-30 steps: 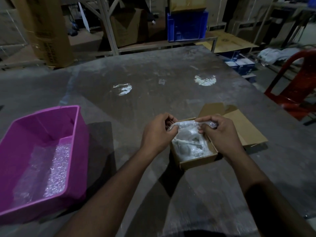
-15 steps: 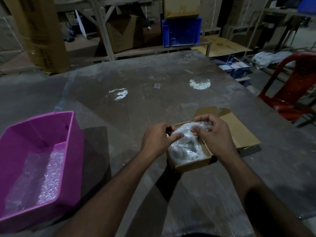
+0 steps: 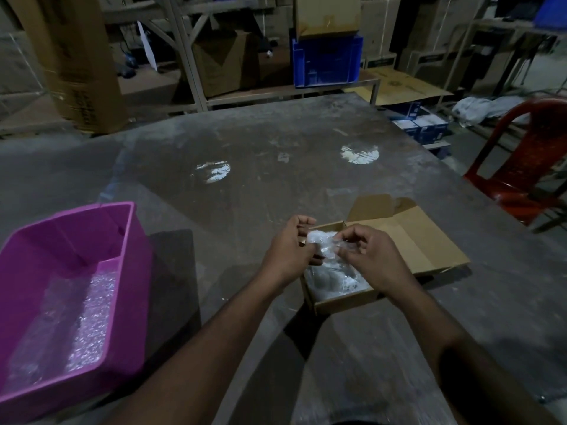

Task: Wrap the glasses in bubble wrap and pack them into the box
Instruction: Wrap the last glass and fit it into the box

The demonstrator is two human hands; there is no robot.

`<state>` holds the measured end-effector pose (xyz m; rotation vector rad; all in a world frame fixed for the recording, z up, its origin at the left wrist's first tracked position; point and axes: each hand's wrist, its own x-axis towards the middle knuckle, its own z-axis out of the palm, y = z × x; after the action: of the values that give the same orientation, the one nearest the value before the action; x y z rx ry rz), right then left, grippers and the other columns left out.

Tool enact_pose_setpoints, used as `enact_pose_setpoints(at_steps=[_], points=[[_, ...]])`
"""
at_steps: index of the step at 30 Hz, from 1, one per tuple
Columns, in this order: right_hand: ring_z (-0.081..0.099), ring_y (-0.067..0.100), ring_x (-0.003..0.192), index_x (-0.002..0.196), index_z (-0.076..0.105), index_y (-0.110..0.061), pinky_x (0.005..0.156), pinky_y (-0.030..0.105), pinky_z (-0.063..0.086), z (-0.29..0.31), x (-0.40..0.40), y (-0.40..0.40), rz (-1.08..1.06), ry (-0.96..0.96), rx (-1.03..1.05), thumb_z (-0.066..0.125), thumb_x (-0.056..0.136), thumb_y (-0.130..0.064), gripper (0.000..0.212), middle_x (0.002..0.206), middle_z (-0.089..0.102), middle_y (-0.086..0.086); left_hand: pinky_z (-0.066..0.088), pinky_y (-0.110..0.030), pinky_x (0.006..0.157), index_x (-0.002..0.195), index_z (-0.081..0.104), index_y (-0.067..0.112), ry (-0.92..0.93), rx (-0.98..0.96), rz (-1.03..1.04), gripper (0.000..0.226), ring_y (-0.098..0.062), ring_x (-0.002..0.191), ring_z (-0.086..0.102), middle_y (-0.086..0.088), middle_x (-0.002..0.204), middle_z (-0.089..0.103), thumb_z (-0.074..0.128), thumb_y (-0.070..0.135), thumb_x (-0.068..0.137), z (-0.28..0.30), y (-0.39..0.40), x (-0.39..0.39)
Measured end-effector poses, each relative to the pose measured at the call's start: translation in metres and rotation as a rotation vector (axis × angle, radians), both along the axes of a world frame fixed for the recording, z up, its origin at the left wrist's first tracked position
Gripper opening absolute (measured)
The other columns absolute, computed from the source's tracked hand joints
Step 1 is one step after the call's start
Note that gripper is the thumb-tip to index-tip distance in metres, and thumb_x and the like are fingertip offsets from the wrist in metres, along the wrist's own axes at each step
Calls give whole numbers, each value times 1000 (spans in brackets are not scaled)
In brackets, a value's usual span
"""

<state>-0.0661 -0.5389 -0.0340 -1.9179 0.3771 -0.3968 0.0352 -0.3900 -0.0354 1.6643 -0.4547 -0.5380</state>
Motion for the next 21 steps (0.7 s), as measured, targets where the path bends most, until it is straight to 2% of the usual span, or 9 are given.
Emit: enact_pose_setpoints(at_steps=[2,5,8,10,13,16,21], points=[[70,6,82,87,75,-18,72,18,53,1,1,-8,26,29,-11,80,83,-5,14,87,75,-7,61,-34,69,109,56,22,-20,34,-16,36,-21,75,71,-16,113,61,66,-7,89,-3,1,4],[71,5,84,88,78,-19,74,23,57,-3,3,-20,-11,111,-99,79,84,-6,14,90,77,-7,63,-38,76,107,62,17,-34,105,-40,37,-17,82,68,-10,106,64,78,-3,80,-5,4,10],[67,6,84,89,78,-23,73,24,54,-12,8,-25,-27,188,-331,76,86,-9,14,93,74,-9,55,-27,66,102,67,20,-217,295,-61,36,-4,69,62,8,92,67,86,7,75,-7,5,14],[63,4,82,89,78,-25,70,20,48,-17,12,-24,-4,230,-446,74,87,-11,15,94,73,-10,53,-27,67,101,68,22,-332,382,-64,34,-5,70,62,13,89,66,86,10,76,-8,4,13],[65,11,87,92,77,-28,76,26,51,-21,17,-22,21,318,-577,71,87,-12,18,99,73,-6,57,-30,75,103,68,27,-506,502,-88,33,-9,79,65,12,99,69,84,15,77,-10,2,12],[66,14,95,100,76,-25,79,26,50,-20,17,-19,37,367,-660,68,88,-9,21,106,73,-4,57,-33,78,104,69,29,-630,584,-105,31,-10,82,66,9,102,70,79,17,78,-11,1,11],[53,15,104,105,78,-24,79,25,45,-19,14,-16,83,353,-892,70,86,-7,26,109,70,-1,48,-30,80,109,72,29,-860,710,-160,24,-15,105,58,6,116,59,76,23,87,-8,-2,9]])
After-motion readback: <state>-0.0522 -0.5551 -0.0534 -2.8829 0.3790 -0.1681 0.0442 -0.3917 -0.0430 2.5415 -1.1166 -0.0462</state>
